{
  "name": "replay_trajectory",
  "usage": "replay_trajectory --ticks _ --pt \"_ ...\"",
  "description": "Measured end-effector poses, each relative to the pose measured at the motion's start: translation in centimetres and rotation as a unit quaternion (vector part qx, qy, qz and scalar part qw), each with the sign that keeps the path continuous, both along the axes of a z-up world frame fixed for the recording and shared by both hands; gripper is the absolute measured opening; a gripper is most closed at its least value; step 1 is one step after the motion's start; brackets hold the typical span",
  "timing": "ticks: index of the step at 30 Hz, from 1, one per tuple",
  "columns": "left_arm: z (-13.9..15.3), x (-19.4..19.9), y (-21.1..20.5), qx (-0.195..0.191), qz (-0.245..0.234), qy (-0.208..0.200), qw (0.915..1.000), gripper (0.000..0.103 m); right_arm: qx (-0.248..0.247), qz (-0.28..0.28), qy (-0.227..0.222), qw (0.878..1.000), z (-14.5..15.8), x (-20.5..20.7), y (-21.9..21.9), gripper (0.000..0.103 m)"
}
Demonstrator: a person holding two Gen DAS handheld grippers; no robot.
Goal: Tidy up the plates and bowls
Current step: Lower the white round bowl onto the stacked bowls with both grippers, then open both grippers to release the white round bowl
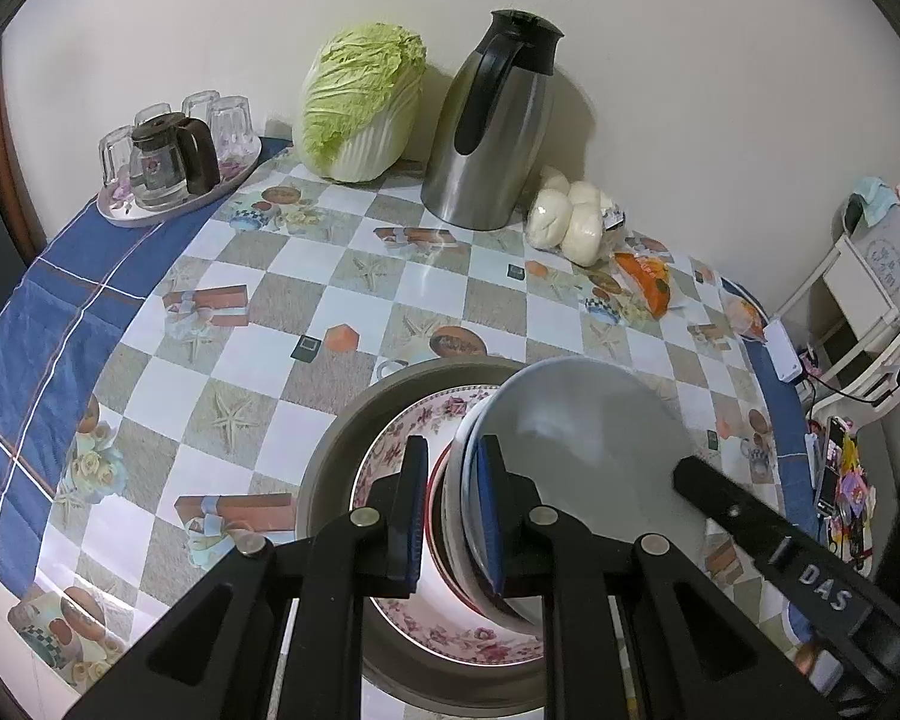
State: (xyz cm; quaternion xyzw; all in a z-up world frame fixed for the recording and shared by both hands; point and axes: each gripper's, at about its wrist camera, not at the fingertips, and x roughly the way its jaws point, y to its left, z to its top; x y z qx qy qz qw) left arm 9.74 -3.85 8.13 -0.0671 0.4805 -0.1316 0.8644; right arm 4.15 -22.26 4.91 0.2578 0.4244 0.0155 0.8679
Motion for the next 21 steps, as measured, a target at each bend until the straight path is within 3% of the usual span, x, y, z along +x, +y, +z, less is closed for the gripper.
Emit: replay_trajectory --ticks 4,15,16,18,21 --pt "-0.2 0.1 -0.2 0.003 -0.002 0.002 1.0000 0.016 0.017 0.000 0.005 1.000 -0.6 0.1 -0.3 0.006" --pt "-0.3 0.1 -0.1 0.005 -0.002 0.006 1.0000 0.017 -0.017 0.006 0.010 1.000 0.2 0.0 0.5 0.010" --pt "-0.2 0.0 -0.1 0.005 -0.001 0.005 1.0000 0.019 -0.020 0.005 0.007 1.000 0.4 -0.1 0.6 0.010" --pt "0.1 -0.1 0.1 0.003 0.000 0.002 1.0000 0.032 -0.028 0.003 0.003 1.000 0.8 -0.2 0.7 0.010" --pt "0.6 -0.3 0.4 -0.001 0.001 -0.003 1.0000 0.040 -0.037 0.004 0.001 0.999 1.2 -0.4 0.9 0.010"
